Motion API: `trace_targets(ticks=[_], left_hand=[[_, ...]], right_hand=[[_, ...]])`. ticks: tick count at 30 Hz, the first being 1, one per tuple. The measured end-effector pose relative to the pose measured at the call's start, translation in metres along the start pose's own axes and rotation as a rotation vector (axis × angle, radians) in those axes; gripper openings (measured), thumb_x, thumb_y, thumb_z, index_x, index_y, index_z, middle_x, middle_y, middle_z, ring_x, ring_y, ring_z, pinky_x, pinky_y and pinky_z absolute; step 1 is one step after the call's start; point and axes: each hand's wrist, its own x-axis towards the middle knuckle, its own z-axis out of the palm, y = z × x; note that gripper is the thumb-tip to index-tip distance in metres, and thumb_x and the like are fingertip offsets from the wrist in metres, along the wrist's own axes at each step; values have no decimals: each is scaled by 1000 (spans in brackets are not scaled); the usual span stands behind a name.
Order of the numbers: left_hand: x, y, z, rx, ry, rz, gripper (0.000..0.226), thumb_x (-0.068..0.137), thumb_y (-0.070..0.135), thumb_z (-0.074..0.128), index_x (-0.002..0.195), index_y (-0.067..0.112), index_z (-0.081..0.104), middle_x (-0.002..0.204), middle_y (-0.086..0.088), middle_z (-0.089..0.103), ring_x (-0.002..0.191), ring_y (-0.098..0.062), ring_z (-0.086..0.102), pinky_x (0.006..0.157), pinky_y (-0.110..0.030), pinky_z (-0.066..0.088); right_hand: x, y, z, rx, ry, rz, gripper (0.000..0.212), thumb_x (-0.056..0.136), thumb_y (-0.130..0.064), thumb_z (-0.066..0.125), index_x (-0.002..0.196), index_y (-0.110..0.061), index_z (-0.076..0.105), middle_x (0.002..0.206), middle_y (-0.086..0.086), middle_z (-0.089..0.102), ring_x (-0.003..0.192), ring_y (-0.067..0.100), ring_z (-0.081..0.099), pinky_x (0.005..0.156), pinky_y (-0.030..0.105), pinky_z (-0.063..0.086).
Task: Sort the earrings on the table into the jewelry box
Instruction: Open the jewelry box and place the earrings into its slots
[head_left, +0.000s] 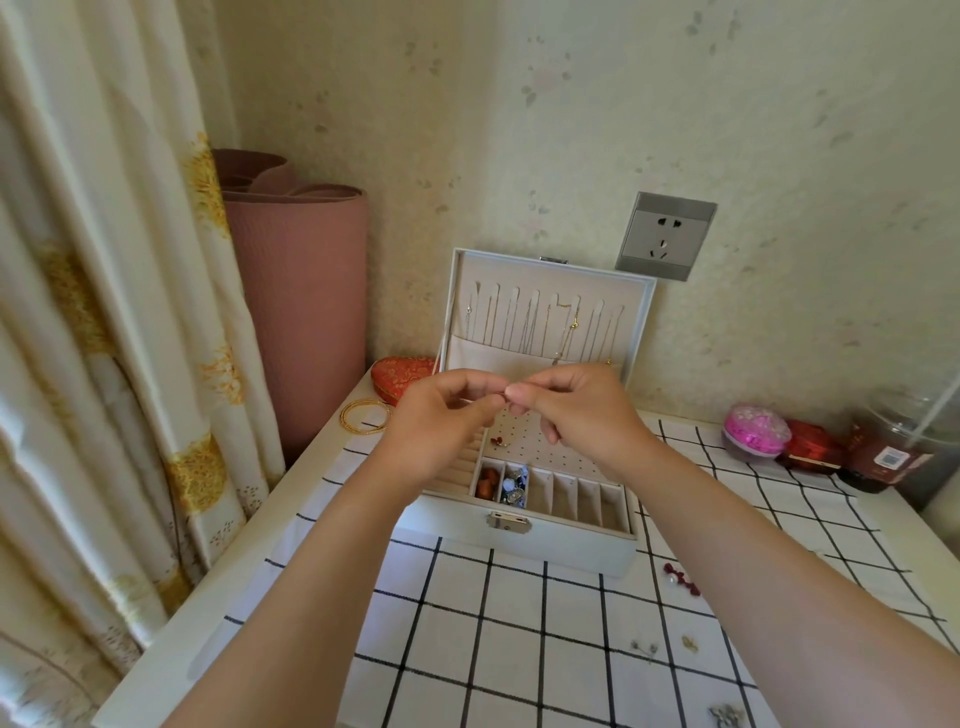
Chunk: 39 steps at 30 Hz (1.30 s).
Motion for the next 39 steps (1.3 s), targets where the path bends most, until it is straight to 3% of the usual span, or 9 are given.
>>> trace_targets(ticks=[4, 9, 16, 21, 25, 29, 34, 37, 39], left_hand=[[-1, 0, -2, -91, 38, 53, 12, 85, 15, 74, 96, 15, 77, 76, 2, 72, 66, -3, 60, 58, -15, 49], [0, 0, 0, -102, 124, 56, 12, 86, 22, 74, 94, 13, 77, 82, -4, 75, 63, -3, 60, 54, -19, 50], [-1, 3, 6, -167, 156, -100, 15, 95, 27, 62, 92, 16, 73, 77, 12, 69, 63, -1, 59, 56, -20, 51], [2, 7, 2, -448, -10, -329, 22, 98, 31, 57, 111, 19, 71, 93, 7, 70, 77, -8, 61, 54, -22, 46], [1, 8, 1, -573, -100, -433, 28, 98, 30, 57, 118, 12, 68, 93, 4, 68, 78, -10, 61, 52, -21, 42], [2, 9, 1, -439, -44, -393, 25, 97, 29, 60, 112, 14, 71, 91, 5, 69, 76, -10, 62, 54, -22, 44], [-1, 9, 5, -234, 25, -319, 19, 94, 34, 62, 101, 22, 75, 95, 4, 74, 78, -9, 66, 66, -28, 51], [0, 8, 6, -126, 51, -246, 19, 95, 34, 60, 98, 22, 74, 98, 6, 74, 79, -9, 67, 69, -28, 52], [2, 0, 4, 90, 108, -121, 16, 97, 30, 57, 94, 23, 72, 93, 9, 71, 80, -6, 64, 69, -25, 50]], right_hand=[[-1, -8, 0, 162, -67, 143, 17, 86, -31, 75, 91, -15, 78, 83, 1, 76, 51, 13, 49, 43, 20, 33], [0, -10, 3, 355, -97, 166, 15, 89, -23, 71, 93, -9, 75, 85, 6, 73, 51, 14, 47, 40, 19, 29], [1, -18, 8, 194, -14, 20, 9, 90, -12, 71, 98, -10, 76, 89, 16, 74, 50, 17, 52, 40, 23, 34], [1, -20, 5, 75, 0, -126, 14, 83, -6, 78, 96, -10, 78, 79, 8, 76, 52, 18, 60, 41, 25, 41], [2, -20, 3, 51, -10, -225, 16, 78, 1, 79, 94, 0, 78, 77, 6, 77, 48, 13, 58, 46, 15, 44], [1, -18, 1, -16, -18, -236, 12, 82, -5, 78, 94, -7, 79, 76, 1, 76, 51, 17, 61, 47, 15, 45], [3, -14, 1, 12, -30, -118, 11, 80, -10, 81, 91, -13, 79, 79, 6, 76, 52, 19, 61, 42, 27, 46], [5, -6, 1, 93, -18, -42, 10, 82, -10, 79, 92, -12, 79, 76, 7, 75, 50, 17, 58, 43, 26, 46], [4, 2, 0, -6, -21, -23, 9, 84, -12, 78, 92, -14, 80, 70, 0, 73, 49, 11, 58, 47, 22, 48]])
